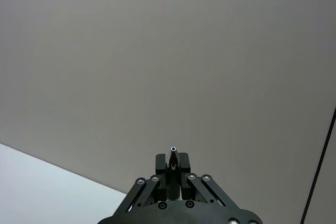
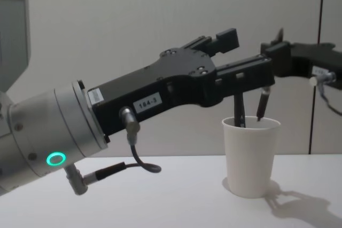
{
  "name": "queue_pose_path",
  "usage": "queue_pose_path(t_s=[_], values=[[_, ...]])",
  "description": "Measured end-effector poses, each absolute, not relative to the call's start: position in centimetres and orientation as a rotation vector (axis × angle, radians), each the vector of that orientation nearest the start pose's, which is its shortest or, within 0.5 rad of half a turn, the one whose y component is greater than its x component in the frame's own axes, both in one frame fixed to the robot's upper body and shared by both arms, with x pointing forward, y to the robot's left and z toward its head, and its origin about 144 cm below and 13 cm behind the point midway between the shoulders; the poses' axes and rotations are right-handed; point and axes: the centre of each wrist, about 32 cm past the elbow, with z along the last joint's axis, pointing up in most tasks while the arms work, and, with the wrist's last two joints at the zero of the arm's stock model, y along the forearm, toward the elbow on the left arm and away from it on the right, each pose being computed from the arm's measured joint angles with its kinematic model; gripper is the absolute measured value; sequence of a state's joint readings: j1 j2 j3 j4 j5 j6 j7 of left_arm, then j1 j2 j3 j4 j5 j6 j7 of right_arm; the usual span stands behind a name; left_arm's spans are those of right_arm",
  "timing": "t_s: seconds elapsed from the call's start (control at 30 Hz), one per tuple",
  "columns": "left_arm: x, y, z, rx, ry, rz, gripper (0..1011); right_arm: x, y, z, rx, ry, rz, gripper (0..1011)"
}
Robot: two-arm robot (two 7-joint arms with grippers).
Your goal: Place the pen into the pen holder.
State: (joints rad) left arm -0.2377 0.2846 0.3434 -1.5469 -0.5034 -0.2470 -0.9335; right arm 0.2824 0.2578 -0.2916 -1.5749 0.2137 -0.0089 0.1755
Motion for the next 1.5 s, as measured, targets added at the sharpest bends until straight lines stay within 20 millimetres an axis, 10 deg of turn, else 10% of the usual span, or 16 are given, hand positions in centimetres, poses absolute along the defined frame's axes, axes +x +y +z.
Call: queue_pose_path(t_s=[0.5,1.5], values=[[50.8,20.8,120.0,-0.306,-0.242,0.321,1001,53.3,-19.8,122.3,0.069,-0.139,-1.099,164],[50.8,20.8,120.0,-0.306,-0.242,0.321,1001,53.4,-19.6,122.3,0.090,-0.108,-1.086,1001]])
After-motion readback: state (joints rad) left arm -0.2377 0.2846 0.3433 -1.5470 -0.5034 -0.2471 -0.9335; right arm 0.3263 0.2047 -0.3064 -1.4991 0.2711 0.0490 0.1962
